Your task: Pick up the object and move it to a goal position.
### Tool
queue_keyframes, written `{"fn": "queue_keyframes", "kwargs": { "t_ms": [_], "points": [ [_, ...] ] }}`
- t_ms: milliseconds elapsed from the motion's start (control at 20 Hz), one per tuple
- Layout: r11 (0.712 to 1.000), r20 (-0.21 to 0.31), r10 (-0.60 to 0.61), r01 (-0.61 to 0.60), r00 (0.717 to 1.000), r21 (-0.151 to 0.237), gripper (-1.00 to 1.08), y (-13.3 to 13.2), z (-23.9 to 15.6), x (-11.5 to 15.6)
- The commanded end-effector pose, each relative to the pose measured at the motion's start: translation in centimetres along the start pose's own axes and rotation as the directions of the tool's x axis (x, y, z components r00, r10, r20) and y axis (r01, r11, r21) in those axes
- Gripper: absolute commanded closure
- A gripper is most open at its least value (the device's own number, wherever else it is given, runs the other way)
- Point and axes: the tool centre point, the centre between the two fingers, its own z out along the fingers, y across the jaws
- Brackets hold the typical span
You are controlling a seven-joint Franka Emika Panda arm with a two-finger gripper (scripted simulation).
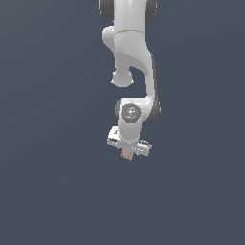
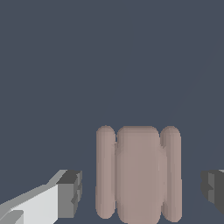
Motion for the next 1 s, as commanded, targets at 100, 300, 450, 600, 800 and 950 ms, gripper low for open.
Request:
{"fn": "queue_keyframes", "kwargs": {
  "t_ms": [100,300,450,600,800,950],
  "points": [
    [1.000,-0.001,0.001,-0.001,1.000,0.000,-0.92,-0.03,1.46,0.03],
    [1.000,-0.001,0.001,-0.001,1.000,0.000,1.08,-0.07,1.64,0.10],
    [1.000,-0.001,0.001,-0.001,1.000,0.000,1.08,-0.07,1.64,0.10],
    [1.000,-0.001,0.001,-0.001,1.000,0.000,1.08,-0.07,1.64,0.10],
    [1.000,0.000,0.003,-0.003,1.000,0.000,1.08,-0.01,1.35,0.07],
    [1.000,0.000,0.003,-0.003,1.000,0.000,1.08,0.22,1.14,0.09]
  ]
}}
